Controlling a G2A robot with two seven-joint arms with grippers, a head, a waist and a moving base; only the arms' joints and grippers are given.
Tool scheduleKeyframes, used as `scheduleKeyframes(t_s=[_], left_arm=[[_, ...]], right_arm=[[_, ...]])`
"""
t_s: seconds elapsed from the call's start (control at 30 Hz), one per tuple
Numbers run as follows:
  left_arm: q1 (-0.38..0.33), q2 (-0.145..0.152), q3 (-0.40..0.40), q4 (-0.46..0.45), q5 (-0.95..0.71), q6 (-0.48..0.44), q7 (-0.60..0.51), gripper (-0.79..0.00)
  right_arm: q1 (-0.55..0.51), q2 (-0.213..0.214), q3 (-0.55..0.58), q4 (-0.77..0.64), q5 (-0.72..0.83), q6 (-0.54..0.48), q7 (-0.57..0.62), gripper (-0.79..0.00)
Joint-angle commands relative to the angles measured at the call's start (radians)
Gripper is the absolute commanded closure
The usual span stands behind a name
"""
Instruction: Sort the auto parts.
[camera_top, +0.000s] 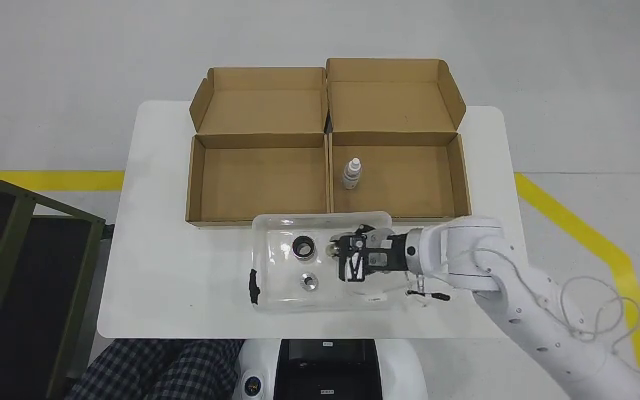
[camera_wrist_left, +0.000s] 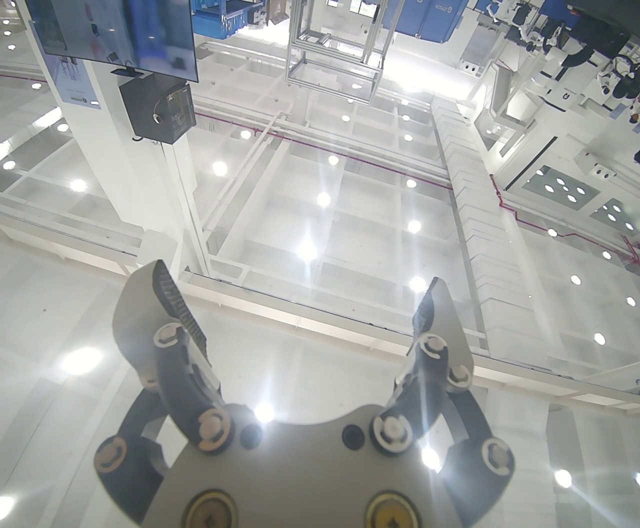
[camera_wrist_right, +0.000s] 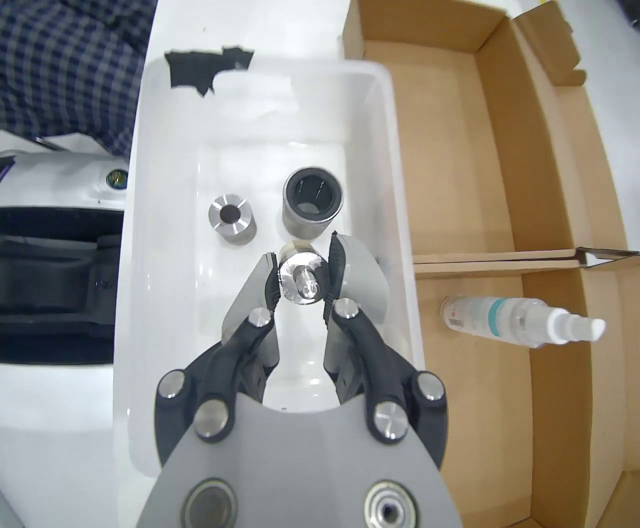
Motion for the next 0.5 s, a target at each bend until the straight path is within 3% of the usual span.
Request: scheduleKeyframes(t_s=[0.0, 0.2, 0.47], left_arm=[[0.0, 0.0, 0.0, 0.0, 0.0, 0.0, 0.0, -0.785], [0.0, 0.0, 0.0, 0.0, 0.0, 0.0, 0.0, -0.785], [0.0, 0.0, 0.0, 0.0, 0.0, 0.0, 0.0, -0.785]], right_arm=[[-0.011, 0.0, 0.019, 0.008, -0.005, 0.011, -0.083, 0.0], [-0.057, -0.002, 0.073, 0.035, -0.003, 0.062, -0.314, 0.0], [-0.091, -0.012, 0.123, 0.033, 0.012, 0.151, -0.531, 0.0]])
